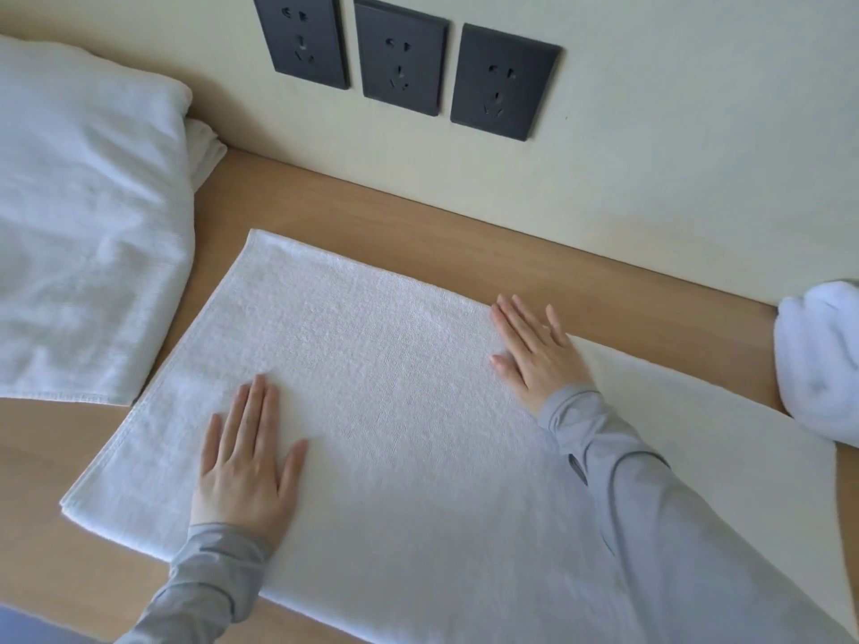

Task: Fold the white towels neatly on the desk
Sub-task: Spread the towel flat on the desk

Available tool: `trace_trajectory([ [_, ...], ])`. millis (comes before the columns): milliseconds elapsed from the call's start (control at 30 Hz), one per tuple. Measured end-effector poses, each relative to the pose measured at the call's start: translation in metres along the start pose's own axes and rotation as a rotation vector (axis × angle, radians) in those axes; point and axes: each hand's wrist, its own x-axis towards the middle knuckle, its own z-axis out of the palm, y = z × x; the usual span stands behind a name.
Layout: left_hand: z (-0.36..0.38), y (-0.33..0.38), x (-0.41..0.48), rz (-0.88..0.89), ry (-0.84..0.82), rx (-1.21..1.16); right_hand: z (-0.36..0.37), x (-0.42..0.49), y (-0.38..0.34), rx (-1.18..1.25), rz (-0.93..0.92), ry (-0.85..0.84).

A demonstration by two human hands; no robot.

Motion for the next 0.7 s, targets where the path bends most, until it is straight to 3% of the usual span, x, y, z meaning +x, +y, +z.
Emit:
trace_trajectory([
  [133, 0.000, 0.000, -0.001, 0.000, 0.001, -0.009, -0.016, -0.027, -0.057, 0.230, 0.080, 0.135],
  [200, 0.001, 0.000, -0.001, 0.007, 0.005, -0.019, -0.012, -0.058, -0.107, 0.288, -0.072, 0.206],
  [300, 0.001, 0.000, -0.001, 0.006, 0.005, -0.024, 0.006, -0.104, -0.169, 0.233, -0.371, 0.162],
  [367, 0.002, 0.000, -0.001, 0.009, 0.006, -0.017, 0.015, -0.124, -0.181, 0.185, -0.451, 0.133],
  [700, 0.009, -0.003, 0.001, 0.003, 0.037, -0.049, 0.023, -0.120, -0.054, 0.082, -0.317, 0.104],
])
